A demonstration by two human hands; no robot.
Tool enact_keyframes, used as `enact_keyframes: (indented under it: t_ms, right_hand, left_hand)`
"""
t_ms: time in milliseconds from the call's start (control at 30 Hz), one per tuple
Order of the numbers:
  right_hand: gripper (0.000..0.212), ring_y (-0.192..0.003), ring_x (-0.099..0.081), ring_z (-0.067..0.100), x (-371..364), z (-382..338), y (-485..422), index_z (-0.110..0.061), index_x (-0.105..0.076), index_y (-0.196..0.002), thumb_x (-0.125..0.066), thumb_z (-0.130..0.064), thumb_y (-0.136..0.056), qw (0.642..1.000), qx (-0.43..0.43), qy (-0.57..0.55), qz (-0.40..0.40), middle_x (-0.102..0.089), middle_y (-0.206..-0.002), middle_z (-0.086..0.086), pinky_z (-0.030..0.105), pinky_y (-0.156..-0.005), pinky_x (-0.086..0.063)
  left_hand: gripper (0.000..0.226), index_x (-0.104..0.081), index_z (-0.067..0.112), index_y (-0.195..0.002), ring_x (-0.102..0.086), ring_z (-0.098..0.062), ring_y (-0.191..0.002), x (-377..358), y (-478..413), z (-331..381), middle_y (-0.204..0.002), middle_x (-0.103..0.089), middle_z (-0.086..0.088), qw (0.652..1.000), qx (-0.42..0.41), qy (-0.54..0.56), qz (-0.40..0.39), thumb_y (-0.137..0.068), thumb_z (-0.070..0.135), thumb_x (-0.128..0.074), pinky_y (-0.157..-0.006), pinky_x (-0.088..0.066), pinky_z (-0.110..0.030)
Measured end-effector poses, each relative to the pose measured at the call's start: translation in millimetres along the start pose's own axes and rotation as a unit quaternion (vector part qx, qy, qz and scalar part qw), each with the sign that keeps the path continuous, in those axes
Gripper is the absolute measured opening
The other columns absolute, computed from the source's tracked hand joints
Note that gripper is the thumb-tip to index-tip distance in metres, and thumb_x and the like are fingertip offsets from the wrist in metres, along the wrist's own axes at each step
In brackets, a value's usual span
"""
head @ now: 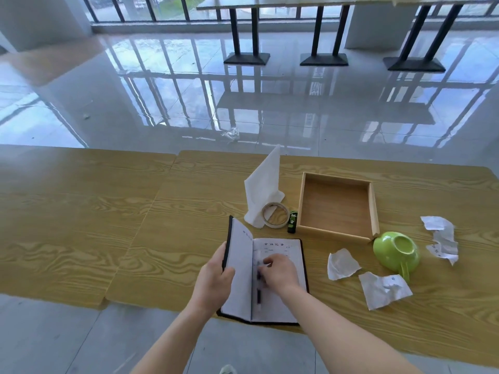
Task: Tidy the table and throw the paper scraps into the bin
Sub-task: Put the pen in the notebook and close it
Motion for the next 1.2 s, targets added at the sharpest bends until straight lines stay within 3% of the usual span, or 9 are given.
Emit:
enact_keyframes:
  t_ms: [133, 333, 433, 600, 700, 800, 933, 1033, 1200]
  right_hand:
    - [0.013, -0.089, -0.067, 0.022, -10.0, -0.9, 2.7, -0.020, -0.071, -0.095, -0.059, -0.016, -0.091, 0.999, 0.026, -0.007, -0.025, -0.072, -0.095, 0.004, 0.045, -0.091, -0.056]
    - [0.032, -0.081, -0.070, 0.023, -0.3, 13.6, 14.6, -0.007, -0.066, -0.116, -0.049, 0.004, -0.091, 0.993, 0.003, -0.116, -0.013, -0.071, -0.092, 0.006, 0.040, -0.076, -0.062]
    - [0.028, -0.081, -0.070, 0.020, 12.0, 21.3, 19.3, -0.014, -0.065, -0.116, -0.055, -0.004, -0.092, 0.994, 0.008, -0.109, -0.012, -0.071, -0.095, 0.003, 0.039, -0.077, -0.061]
    - [0.024, -0.084, -0.068, 0.016, 43.0, 47.6, 25.0, -0.020, -0.066, -0.115, -0.057, -0.013, -0.093, 0.994, -0.002, -0.104, 0.024, -0.070, -0.097, -0.002, 0.034, -0.075, -0.061]
    - [0.026, -0.089, -0.067, 0.014, 58.8, 66.6, 27.7, -0.019, -0.064, -0.119, -0.058, -0.017, -0.094, 0.992, -0.029, -0.111, 0.055, -0.069, -0.100, -0.003, 0.035, -0.076, -0.061]
    - [0.028, -0.099, -0.065, 0.016, 69.9, 81.9, 27.1, -0.018, -0.063, -0.123, -0.055, -0.022, -0.096, 0.991, -0.051, -0.107, 0.069, -0.068, -0.108, -0.002, 0.042, -0.087, -0.058]
    - [0.016, -0.090, -0.069, 0.022, 72.2, 90.8, 26.8, -0.022, -0.067, -0.102, -0.052, -0.024, -0.098, 0.979, -0.079, -0.180, 0.045, -0.072, -0.094, 0.002, 0.049, -0.085, -0.058]
    - [0.025, -0.089, -0.070, 0.027, 73.0, 92.9, 25.6, -0.023, -0.069, -0.082, -0.051, -0.024, -0.099, 0.972, -0.085, -0.214, 0.039, -0.073, -0.089, 0.005, 0.047, -0.083, -0.059]
    - [0.030, -0.085, -0.069, 0.028, 74.4, 96.9, 21.4, -0.005, -0.069, -0.090, -0.049, -0.024, -0.101, 0.961, -0.105, -0.255, 0.030, -0.073, -0.094, 0.016, 0.042, -0.077, -0.058]
  left_hand:
    - [0.060, -0.050, 0.043, -0.129, -0.045, -0.011, -0.053, -1.1, 1.4, 3.6, -0.074, -0.066, 0.002, 1.000, -0.005, -0.016, -0.002, -0.083, 0.004, -0.042, -0.054, -0.041, -0.030]
    - [0.066, -0.041, 0.050, -0.135, -0.058, -0.021, -0.061, -13.5, 2.6, 14.1, -0.085, -0.071, 0.007, 0.999, -0.020, -0.045, -0.012, -0.084, 0.010, -0.048, -0.059, -0.050, -0.036]
    - [0.059, -0.047, 0.047, -0.132, -0.061, -0.006, -0.059, -23.0, 2.7, 17.5, -0.089, -0.063, 0.038, 0.998, -0.034, -0.060, -0.006, -0.086, 0.012, -0.052, -0.053, -0.047, -0.023]
    - [0.057, -0.047, 0.031, -0.142, -0.060, 0.014, -0.081, -43.4, 4.2, 24.4, -0.089, -0.055, 0.039, 0.995, -0.047, -0.090, -0.004, -0.088, 0.017, -0.058, -0.065, -0.051, -0.013]
    - [0.047, -0.057, 0.032, -0.127, -0.061, 0.008, -0.085, -58.0, 2.7, 29.8, -0.084, -0.060, 0.033, 0.992, -0.067, -0.111, 0.009, -0.084, 0.015, -0.061, -0.068, -0.050, -0.011]
    - [0.033, -0.059, 0.028, -0.114, -0.061, -0.010, -0.088, -77.4, 0.7, 34.2, -0.096, -0.065, 0.013, 0.986, -0.071, -0.150, 0.022, -0.081, 0.023, -0.060, -0.076, -0.052, -0.029]
    - [0.050, -0.049, 0.026, -0.134, -0.058, -0.021, -0.109, -106.2, -4.6, 35.1, -0.123, -0.057, 0.004, 0.969, -0.071, -0.237, 0.017, -0.085, 0.033, -0.057, -0.084, -0.050, -0.036]
    - [0.047, -0.047, 0.025, -0.130, -0.058, -0.023, -0.107, -124.6, -8.3, 34.6, -0.123, -0.056, 0.000, 0.954, -0.072, -0.293, 0.005, -0.084, 0.033, -0.053, -0.078, -0.048, -0.036]
    - [0.034, -0.048, 0.022, -0.117, -0.053, -0.023, -0.097, -150.2, -12.7, 31.6, -0.112, -0.053, -0.002, 0.923, -0.088, -0.374, -0.008, -0.085, 0.036, -0.051, -0.060, -0.039, -0.031]
Point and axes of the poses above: each hand's wrist, its own y-axis away from the middle knuckle, its own x-axis out of the back of the hand, z = x × y, the point moved 2 cm from there along -y, towards the middle knuckle
